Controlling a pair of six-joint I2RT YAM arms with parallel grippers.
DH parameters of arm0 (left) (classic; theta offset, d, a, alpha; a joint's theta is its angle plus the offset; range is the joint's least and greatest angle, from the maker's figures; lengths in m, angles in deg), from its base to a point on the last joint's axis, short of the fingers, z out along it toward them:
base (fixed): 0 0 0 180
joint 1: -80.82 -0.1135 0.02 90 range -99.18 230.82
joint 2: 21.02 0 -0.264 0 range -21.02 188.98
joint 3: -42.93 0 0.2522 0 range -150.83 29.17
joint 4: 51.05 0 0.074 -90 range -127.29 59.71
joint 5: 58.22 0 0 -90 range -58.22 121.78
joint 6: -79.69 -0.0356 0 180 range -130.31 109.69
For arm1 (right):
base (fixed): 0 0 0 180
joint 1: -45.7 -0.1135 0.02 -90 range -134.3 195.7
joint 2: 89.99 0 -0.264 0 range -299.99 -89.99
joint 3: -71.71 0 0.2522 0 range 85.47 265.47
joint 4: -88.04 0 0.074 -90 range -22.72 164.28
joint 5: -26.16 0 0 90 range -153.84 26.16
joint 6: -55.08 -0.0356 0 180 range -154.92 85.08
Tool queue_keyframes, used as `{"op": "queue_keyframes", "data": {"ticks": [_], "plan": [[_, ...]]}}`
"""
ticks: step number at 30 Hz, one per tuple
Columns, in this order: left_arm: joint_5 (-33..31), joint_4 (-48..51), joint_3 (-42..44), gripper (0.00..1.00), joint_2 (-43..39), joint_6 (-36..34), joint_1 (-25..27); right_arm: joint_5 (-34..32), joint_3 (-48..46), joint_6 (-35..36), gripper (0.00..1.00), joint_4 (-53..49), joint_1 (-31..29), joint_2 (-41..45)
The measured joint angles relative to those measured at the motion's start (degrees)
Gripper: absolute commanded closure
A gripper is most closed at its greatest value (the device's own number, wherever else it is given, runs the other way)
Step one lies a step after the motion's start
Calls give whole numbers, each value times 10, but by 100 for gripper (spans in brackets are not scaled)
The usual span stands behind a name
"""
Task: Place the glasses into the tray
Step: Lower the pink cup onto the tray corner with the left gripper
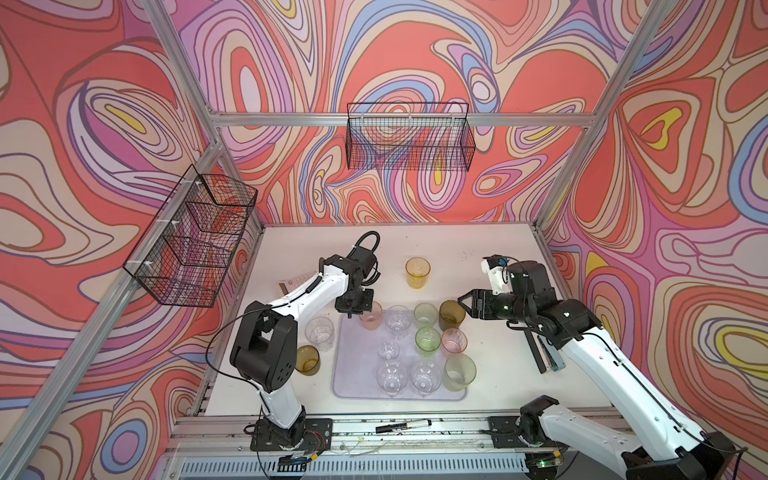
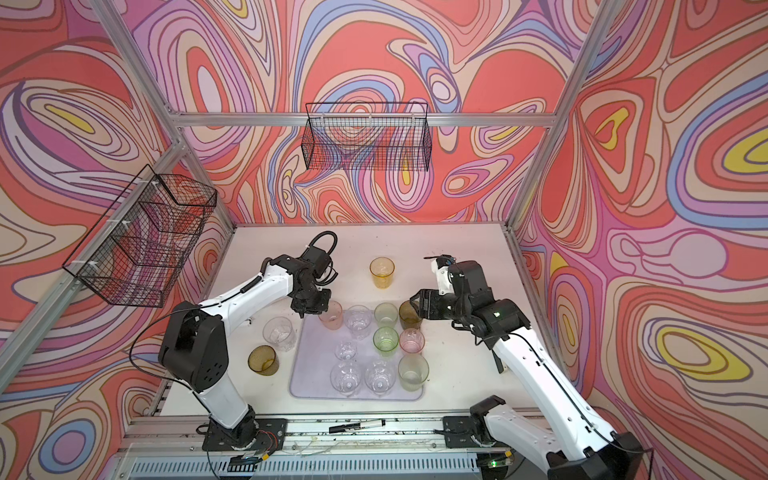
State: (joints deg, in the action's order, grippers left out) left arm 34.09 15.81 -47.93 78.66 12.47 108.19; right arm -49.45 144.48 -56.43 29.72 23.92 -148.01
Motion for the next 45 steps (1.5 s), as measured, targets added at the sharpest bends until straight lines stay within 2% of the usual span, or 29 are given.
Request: {"op": "queue_keyframes", "data": {"ticks": [20, 45], "plan": [[-13, -5, 7, 99, 9, 4, 5, 0, 0, 0, 30, 0, 0, 0], [-13, -3, 7, 80, 9, 10, 8, 1, 0, 0, 30, 0, 0, 0]]}}
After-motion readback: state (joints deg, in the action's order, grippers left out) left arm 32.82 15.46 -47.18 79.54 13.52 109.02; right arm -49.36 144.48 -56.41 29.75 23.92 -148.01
